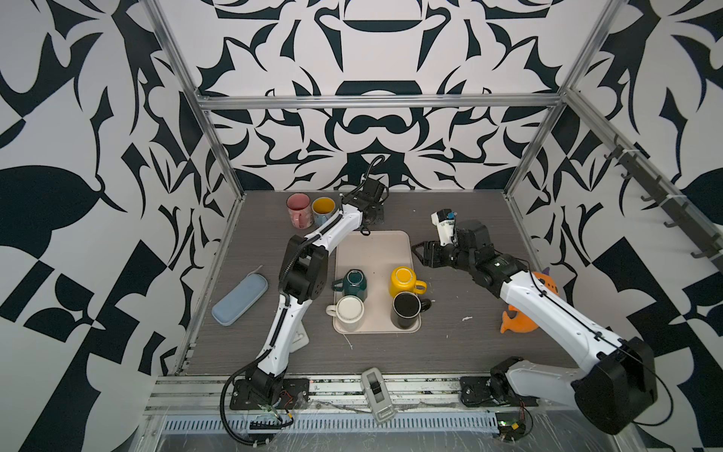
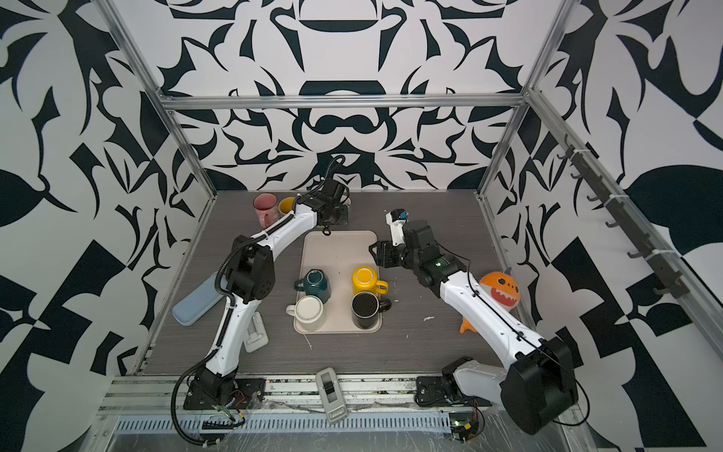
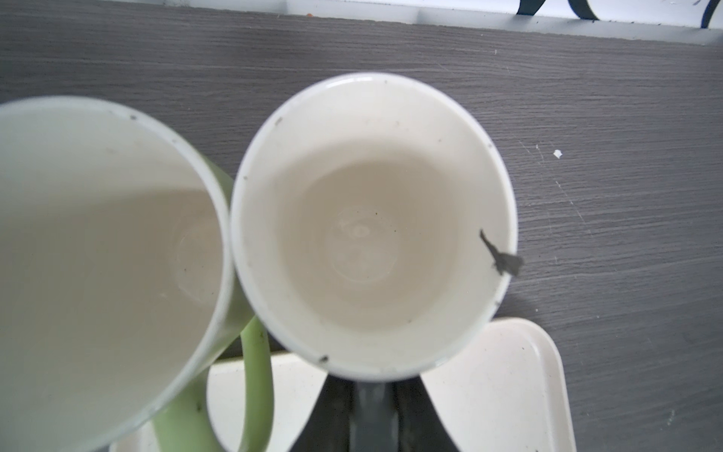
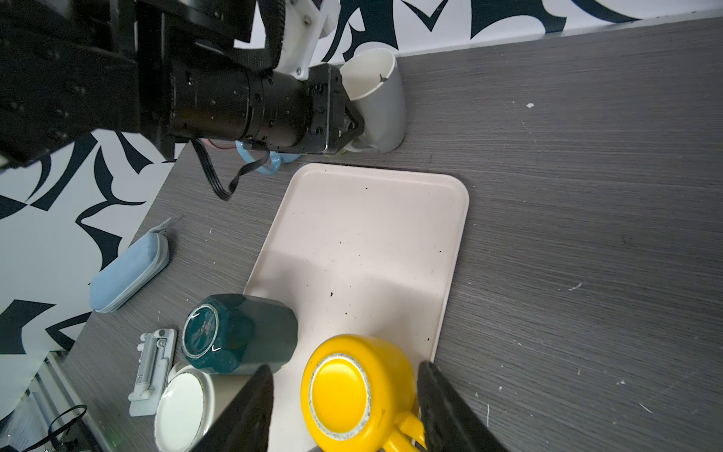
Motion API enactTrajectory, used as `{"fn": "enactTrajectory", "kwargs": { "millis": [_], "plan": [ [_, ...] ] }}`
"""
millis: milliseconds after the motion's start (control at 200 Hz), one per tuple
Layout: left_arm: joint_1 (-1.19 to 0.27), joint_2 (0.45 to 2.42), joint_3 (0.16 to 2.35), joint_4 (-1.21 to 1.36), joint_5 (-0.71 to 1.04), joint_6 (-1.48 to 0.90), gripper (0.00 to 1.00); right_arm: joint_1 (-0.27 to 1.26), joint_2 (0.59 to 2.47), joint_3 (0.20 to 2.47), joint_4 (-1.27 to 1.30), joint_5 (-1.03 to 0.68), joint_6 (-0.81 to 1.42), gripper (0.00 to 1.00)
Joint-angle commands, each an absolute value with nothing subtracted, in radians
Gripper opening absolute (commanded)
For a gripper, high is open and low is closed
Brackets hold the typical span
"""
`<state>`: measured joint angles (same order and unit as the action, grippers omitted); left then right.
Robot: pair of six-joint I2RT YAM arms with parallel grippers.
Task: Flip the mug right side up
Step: 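Set the white mug down beside the light green mug and open the left gripper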
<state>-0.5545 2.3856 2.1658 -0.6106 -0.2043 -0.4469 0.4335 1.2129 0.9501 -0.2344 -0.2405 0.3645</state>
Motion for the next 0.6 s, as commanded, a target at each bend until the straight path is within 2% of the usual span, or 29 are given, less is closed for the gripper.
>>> {"fn": "enactTrajectory", "kwargs": {
  "millis": [0,430,595],
  "plan": [
    [-0.548,2.386,2.153,-0.605,-0.216,-0.457,0.22,0.430,1.213,0.954,-0.194,-0.250,0.370,0.62],
    [-0.549,2.329,2.110,-0.613,-0.196,-0.466,0.44,0.429,1.209,0.953,-0.194,-0.258,0.379,0.62],
    [-0.556,2.250,2.069,-0.600,-0.184,-0.467,0.47,0.430,1.210,0.952,-0.192,-0.264,0.388,0.62]
  ]
}}
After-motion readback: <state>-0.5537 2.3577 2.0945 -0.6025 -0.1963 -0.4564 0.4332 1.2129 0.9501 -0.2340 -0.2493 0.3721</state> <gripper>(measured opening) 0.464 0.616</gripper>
